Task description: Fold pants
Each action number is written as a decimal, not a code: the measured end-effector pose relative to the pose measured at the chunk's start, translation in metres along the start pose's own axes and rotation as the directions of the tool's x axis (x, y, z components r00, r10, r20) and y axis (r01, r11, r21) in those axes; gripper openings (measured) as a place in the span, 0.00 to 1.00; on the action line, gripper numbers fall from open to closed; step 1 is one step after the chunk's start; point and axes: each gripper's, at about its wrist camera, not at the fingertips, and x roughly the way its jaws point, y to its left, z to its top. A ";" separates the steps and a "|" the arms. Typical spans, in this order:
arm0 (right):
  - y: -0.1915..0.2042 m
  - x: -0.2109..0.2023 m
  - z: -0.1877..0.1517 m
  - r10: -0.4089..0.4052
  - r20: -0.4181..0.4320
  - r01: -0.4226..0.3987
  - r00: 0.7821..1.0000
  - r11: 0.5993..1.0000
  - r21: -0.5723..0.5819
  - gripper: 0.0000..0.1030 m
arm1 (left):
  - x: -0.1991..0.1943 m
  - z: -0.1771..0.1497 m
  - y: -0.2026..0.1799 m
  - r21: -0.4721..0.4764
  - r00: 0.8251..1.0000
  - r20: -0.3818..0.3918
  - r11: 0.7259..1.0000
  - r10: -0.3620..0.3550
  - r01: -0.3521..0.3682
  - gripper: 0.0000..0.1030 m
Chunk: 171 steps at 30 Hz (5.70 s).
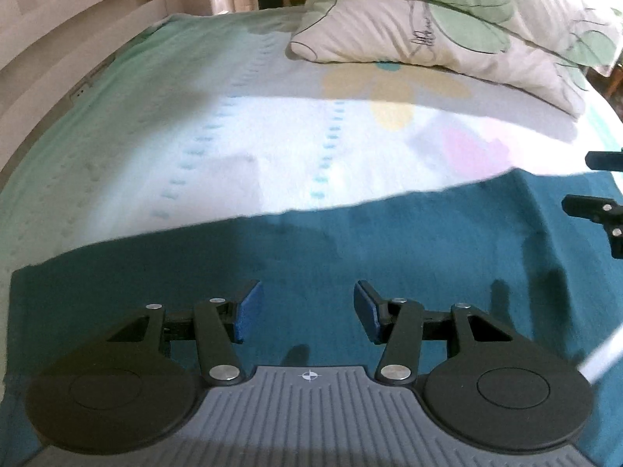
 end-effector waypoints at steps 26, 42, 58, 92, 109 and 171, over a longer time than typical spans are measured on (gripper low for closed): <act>-0.033 0.078 0.006 0.253 -0.165 -0.257 0.953 0.966 -0.002 0.12 | 0.045 0.001 0.024 -0.070 0.996 -0.057 0.995 -0.072 0.068 0.40; 0.030 -0.030 -0.057 0.189 0.020 -0.187 0.982 0.981 -0.051 0.12 | 0.026 0.053 0.017 -0.274 0.945 -0.012 0.910 -0.327 0.311 0.41; 0.028 -0.022 -0.065 0.156 0.026 -0.156 0.987 0.988 0.002 0.12 | 0.012 0.016 0.038 -0.416 0.936 -0.053 0.860 -0.348 0.296 0.41; 0.122 -0.161 -0.107 0.108 0.090 -0.108 0.990 0.994 -0.007 0.12 | -0.115 -0.106 0.042 -0.150 0.961 0.093 0.950 -0.261 0.272 0.06; 0.067 -0.195 -0.189 -0.130 -0.037 0.128 0.991 0.819 0.559 0.41 | -0.071 -0.176 0.029 -0.044 0.980 -0.054 0.981 -0.189 0.187 0.06; -0.009 -0.206 -0.263 -0.264 -0.142 0.257 0.954 0.478 0.840 0.31 | -0.097 -0.225 0.000 0.070 0.975 -0.116 0.977 -0.191 0.200 0.06</act>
